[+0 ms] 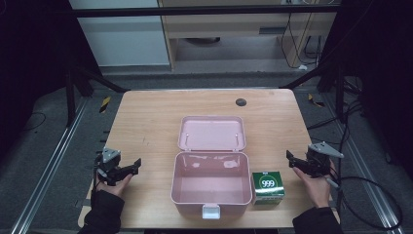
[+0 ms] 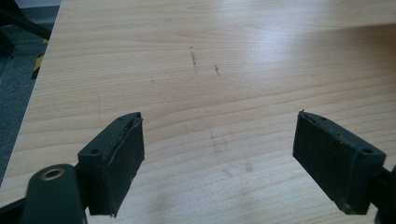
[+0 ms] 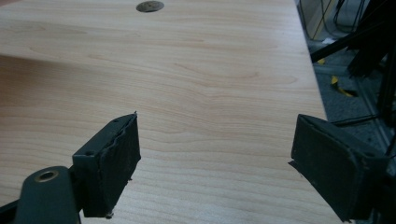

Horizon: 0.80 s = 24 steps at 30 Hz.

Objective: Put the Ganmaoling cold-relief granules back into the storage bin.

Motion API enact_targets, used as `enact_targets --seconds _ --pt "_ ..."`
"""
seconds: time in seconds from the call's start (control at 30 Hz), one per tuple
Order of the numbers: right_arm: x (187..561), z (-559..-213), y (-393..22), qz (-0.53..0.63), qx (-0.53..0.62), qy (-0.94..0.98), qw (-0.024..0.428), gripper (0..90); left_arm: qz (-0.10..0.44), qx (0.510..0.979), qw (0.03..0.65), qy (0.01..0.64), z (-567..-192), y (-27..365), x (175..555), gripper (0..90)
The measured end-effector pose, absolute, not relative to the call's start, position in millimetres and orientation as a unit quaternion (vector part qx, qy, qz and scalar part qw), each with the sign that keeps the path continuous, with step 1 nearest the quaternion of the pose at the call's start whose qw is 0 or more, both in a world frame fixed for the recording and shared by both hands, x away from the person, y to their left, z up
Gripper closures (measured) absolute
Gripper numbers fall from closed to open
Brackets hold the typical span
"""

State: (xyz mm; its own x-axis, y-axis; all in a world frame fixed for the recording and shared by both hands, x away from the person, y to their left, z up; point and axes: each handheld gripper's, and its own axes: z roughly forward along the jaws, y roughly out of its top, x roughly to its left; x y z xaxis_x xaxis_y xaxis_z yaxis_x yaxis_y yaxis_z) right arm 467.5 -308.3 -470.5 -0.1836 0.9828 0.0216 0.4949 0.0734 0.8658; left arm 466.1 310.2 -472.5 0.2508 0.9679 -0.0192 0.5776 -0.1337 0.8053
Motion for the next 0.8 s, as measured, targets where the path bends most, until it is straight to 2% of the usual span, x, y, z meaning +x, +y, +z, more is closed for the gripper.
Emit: enact_targets --seconds 0.43,0.8 --pt "461.3 -446.2 -303.6 0.408 0.515 0.688 0.31 14.1 0.269 0.699 0.357 0.558 -477.2 318.4 469.3 16.5" --pt "461.8 -400.1 -298.5 0.422 0.456 0.719 0.313 13.2 0.272 0.696 0.356 0.562 -475.9 319.1 470.0 17.1"
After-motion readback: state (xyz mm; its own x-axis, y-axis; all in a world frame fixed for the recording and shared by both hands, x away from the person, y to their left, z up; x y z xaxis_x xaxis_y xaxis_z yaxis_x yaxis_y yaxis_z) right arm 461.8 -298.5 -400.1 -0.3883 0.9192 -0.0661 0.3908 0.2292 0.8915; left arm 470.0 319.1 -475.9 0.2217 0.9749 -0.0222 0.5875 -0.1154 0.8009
